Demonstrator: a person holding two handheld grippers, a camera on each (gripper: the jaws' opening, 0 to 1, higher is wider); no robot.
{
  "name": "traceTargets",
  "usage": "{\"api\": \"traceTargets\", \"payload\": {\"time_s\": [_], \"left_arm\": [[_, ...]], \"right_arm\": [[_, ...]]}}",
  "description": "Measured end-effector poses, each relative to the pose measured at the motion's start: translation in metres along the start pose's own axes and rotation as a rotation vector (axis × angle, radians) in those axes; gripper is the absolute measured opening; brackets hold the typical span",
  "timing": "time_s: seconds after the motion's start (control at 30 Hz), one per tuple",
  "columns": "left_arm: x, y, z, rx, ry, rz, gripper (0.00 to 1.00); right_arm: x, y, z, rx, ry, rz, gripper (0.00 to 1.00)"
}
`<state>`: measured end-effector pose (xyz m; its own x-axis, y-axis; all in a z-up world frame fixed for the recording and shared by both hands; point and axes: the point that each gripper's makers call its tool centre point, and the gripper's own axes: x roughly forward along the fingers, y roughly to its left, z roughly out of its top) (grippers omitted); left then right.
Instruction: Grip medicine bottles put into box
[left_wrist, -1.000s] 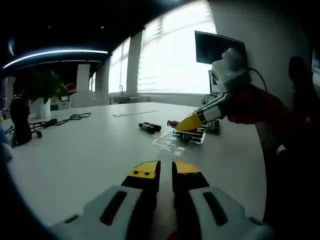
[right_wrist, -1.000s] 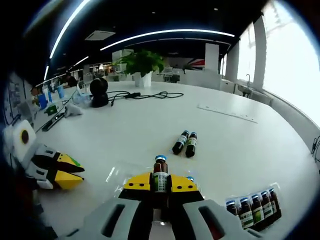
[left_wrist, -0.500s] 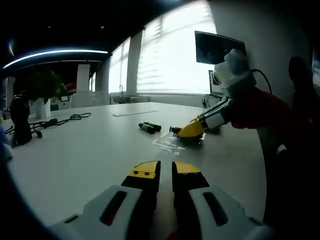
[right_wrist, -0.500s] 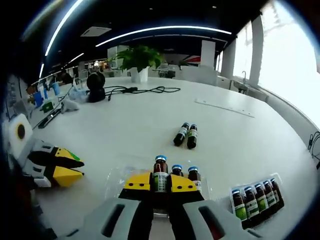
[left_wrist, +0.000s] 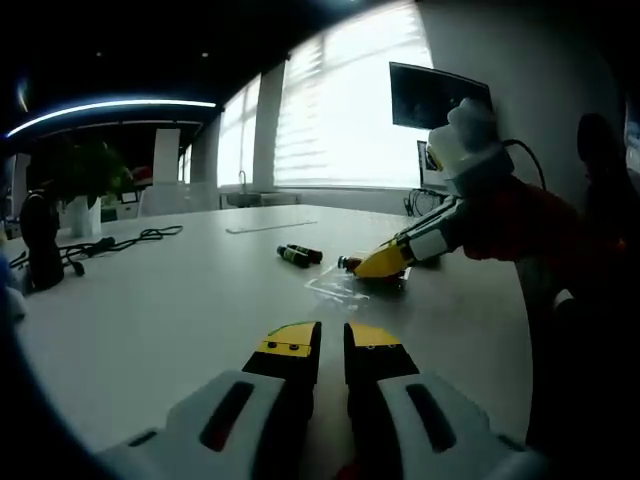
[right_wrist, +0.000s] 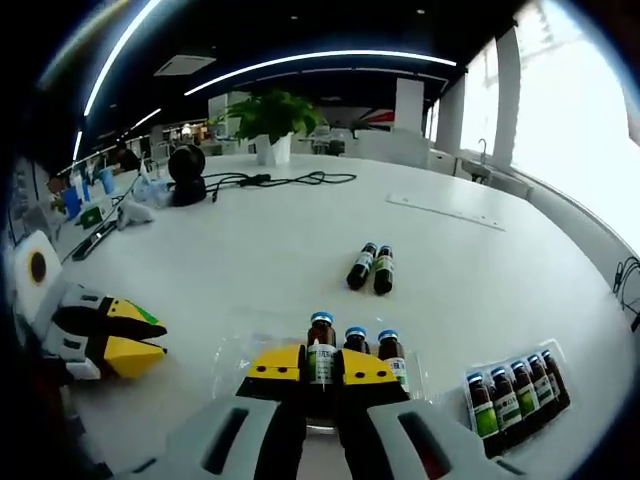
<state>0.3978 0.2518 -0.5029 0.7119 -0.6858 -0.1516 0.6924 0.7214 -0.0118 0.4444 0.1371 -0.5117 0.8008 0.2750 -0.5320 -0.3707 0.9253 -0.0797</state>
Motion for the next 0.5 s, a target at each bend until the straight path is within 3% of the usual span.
{"api": "traceTargets", "payload": {"time_s": [0.4,0.5], "left_arm": [[0.000,0.000,0.000,0.001,0.002,0.001,0.04],[0.000,0.000,0.000,0.002,0.002,0.002,0.04]], "right_arm": [[-0.009,-0.001,0.011,0.046,-0.067,0.052,0.08],[-0.010,-0.001,0.011,0.029,-0.057,0.064,0.06]]}}
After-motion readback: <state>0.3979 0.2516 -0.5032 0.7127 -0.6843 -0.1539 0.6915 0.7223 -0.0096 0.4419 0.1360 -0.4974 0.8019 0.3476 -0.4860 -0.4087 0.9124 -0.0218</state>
